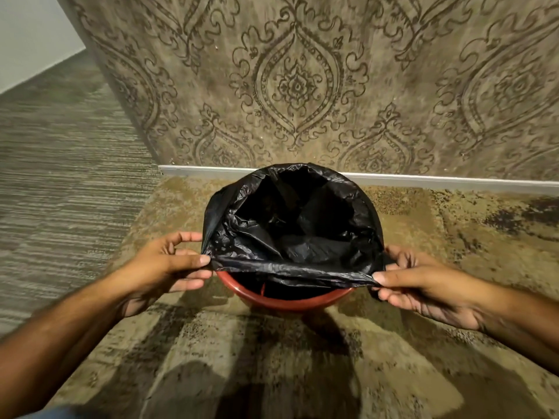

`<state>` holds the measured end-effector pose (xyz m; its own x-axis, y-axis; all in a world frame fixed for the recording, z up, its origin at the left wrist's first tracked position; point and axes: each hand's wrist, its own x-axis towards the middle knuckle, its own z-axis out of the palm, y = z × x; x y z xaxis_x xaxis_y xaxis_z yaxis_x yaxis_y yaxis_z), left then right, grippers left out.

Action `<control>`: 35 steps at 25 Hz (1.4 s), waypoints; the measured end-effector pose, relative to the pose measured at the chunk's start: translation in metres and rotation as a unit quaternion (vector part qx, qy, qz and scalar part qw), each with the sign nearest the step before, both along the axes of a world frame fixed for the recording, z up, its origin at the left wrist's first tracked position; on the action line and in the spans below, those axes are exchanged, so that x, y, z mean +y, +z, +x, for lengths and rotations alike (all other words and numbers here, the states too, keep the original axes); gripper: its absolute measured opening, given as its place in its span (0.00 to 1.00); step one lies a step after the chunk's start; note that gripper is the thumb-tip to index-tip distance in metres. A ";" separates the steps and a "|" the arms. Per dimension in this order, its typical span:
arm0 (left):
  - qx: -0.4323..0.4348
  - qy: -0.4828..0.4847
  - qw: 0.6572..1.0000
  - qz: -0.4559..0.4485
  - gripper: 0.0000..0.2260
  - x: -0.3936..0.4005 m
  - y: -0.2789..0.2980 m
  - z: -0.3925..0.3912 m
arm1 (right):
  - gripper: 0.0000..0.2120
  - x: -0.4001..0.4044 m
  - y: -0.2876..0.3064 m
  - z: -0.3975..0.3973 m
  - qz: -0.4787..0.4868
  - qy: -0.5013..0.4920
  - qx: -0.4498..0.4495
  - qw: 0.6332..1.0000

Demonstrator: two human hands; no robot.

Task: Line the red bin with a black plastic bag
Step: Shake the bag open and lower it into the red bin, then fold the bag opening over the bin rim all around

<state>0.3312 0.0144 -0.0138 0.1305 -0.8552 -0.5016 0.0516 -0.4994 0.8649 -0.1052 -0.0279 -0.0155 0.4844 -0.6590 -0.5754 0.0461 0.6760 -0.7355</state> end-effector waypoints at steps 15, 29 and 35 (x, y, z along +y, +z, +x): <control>-0.523 -0.151 0.753 -0.371 0.26 0.019 -0.013 -0.004 | 0.57 0.012 0.013 0.009 -0.618 0.125 0.413 0.657; -0.471 -0.324 0.681 -0.458 0.21 0.020 -0.005 -0.019 | 0.11 0.021 0.009 0.025 -0.787 0.194 0.323 0.489; -0.500 -0.318 0.639 -0.491 0.09 0.028 -0.004 -0.021 | 0.14 0.026 0.006 0.029 -0.729 0.267 0.297 0.556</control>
